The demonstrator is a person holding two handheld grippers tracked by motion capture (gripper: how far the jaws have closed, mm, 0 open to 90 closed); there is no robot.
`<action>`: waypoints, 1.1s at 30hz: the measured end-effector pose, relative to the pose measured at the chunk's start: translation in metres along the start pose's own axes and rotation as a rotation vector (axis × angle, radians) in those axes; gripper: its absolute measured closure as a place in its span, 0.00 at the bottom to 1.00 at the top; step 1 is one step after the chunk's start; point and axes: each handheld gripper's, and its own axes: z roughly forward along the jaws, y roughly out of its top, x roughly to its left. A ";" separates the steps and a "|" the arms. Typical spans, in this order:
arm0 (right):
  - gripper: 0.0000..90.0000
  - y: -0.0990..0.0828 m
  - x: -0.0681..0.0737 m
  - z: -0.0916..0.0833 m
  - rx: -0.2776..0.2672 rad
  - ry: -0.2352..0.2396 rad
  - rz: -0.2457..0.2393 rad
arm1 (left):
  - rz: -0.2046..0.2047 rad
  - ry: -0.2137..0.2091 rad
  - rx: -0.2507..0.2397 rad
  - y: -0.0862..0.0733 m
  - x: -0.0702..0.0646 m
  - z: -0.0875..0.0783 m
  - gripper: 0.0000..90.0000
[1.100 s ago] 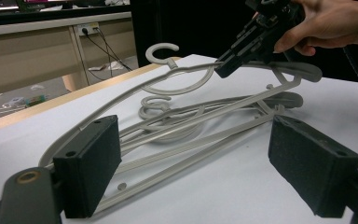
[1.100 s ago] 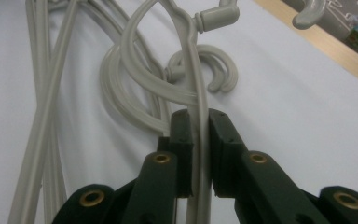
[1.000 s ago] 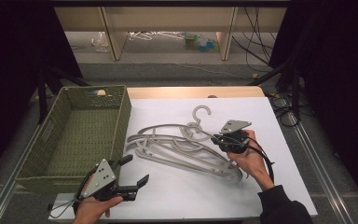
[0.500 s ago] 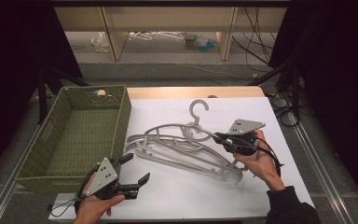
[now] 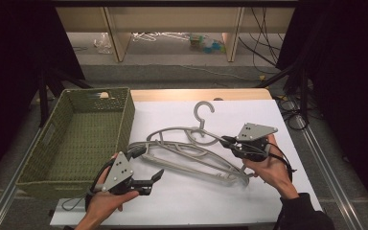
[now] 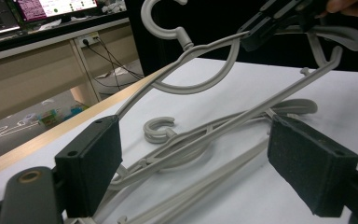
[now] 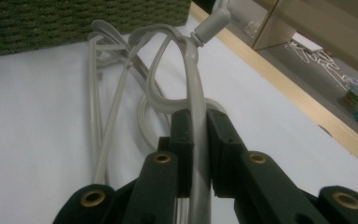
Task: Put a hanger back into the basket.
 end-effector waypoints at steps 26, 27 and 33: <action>0.91 -0.010 0.027 -0.018 -0.047 0.154 -0.009 | 0.022 -0.134 0.184 0.032 0.002 0.084 0.30; 0.91 -0.010 0.027 -0.018 -0.051 0.160 -0.010 | 0.025 -0.144 0.190 0.032 0.001 0.086 0.34; 0.91 -0.008 0.034 -0.018 -0.051 0.187 -0.024 | 0.073 -0.207 0.234 0.028 -0.003 0.095 0.54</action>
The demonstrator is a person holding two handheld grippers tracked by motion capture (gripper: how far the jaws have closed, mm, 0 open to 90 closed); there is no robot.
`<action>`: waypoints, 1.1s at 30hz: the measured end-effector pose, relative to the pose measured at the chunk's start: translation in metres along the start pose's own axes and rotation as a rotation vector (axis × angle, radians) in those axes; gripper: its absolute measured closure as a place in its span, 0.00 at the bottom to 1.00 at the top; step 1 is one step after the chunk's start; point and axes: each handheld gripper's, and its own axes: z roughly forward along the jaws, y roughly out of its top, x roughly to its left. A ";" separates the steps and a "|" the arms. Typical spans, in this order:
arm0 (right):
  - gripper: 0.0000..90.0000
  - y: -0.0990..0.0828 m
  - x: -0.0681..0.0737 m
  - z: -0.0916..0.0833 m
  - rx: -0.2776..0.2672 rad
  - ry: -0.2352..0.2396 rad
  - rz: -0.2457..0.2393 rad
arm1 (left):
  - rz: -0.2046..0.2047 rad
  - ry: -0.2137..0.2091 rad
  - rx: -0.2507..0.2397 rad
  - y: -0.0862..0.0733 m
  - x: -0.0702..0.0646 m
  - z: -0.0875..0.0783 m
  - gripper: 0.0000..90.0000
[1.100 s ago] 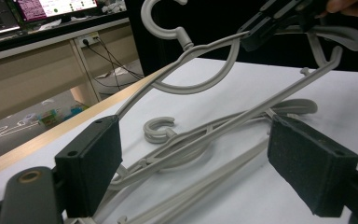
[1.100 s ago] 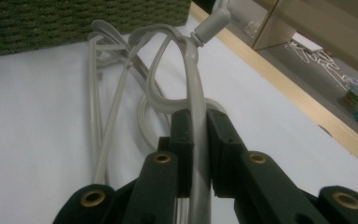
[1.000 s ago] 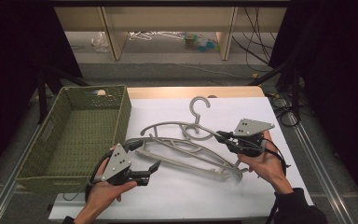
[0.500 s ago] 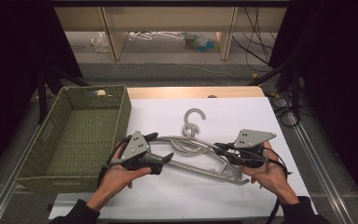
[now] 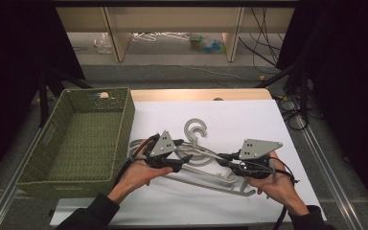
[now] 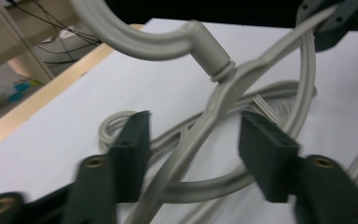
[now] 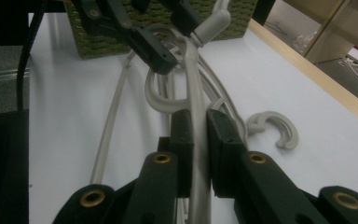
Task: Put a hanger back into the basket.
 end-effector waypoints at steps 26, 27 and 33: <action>0.49 0.003 0.010 0.007 0.106 -0.052 -0.130 | 0.194 -0.102 0.208 0.007 -0.020 -0.016 0.87; 0.47 0.003 0.009 0.006 0.097 -0.049 -0.125 | 0.201 -0.106 0.214 0.006 -0.020 -0.016 0.87; 0.40 0.004 0.001 -0.011 -0.026 -0.051 -0.034 | 0.152 -0.093 0.224 0.001 -0.016 -0.018 0.90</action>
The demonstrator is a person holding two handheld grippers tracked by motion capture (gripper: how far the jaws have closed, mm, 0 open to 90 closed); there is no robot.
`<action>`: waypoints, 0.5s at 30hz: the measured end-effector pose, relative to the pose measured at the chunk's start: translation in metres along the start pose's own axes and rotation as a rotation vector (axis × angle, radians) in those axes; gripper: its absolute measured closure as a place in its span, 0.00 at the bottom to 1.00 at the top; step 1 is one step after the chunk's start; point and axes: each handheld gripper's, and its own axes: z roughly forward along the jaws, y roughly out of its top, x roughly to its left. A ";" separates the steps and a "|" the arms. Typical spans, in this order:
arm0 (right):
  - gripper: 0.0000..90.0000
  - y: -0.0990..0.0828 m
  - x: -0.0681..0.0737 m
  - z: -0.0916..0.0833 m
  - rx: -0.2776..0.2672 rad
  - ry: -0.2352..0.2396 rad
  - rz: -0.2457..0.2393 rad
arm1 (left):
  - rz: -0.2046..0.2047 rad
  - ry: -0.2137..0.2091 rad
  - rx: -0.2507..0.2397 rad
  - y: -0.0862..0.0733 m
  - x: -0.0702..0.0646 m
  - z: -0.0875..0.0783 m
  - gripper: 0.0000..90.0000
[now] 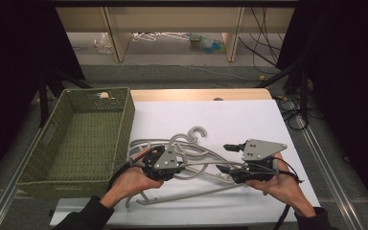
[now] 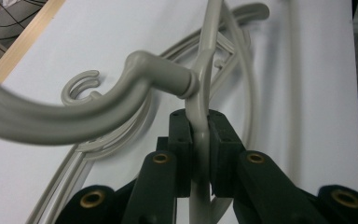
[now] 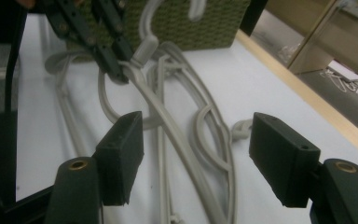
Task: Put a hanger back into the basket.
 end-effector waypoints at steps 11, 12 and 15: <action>0.34 -0.004 0.000 -0.022 -0.074 -0.097 0.148 | -0.143 0.034 0.017 0.015 0.019 -0.024 0.90; 0.34 -0.006 0.001 -0.023 -0.086 -0.105 0.169 | -0.159 0.038 0.010 0.015 0.021 -0.028 0.90; 0.31 -0.008 0.000 -0.028 -0.105 -0.116 0.216 | -0.208 0.048 -0.012 0.016 0.029 -0.038 0.90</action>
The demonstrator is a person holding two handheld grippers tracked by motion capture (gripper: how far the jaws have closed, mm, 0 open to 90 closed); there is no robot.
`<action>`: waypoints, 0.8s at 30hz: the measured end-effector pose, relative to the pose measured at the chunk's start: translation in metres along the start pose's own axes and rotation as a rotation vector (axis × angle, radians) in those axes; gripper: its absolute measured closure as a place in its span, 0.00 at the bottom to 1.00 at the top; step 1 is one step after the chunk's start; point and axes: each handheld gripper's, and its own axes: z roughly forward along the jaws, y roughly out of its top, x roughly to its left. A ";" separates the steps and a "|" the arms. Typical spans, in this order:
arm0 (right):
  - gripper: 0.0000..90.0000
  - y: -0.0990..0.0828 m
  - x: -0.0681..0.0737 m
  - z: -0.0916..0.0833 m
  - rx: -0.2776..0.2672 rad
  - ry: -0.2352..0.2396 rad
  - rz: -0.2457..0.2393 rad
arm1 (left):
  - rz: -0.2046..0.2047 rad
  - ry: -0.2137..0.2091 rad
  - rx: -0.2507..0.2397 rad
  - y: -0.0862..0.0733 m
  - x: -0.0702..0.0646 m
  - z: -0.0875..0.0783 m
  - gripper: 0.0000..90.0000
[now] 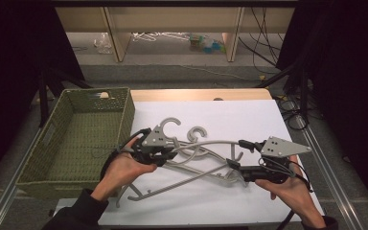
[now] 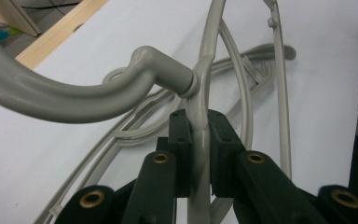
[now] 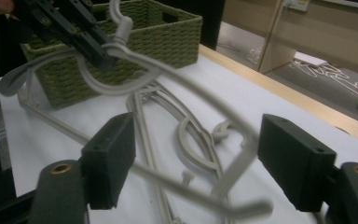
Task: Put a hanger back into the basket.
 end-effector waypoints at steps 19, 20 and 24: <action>0.29 -0.041 0.006 0.004 0.104 -0.001 0.080 | -0.096 0.013 -0.106 0.013 0.021 -0.060 0.90; 0.27 -0.042 0.006 0.005 0.104 -0.005 0.083 | -0.102 0.016 -0.114 0.014 0.023 -0.066 0.90; 0.26 -0.048 0.005 0.010 0.117 -0.002 0.092 | -0.122 0.052 -0.140 0.018 0.034 -0.088 0.90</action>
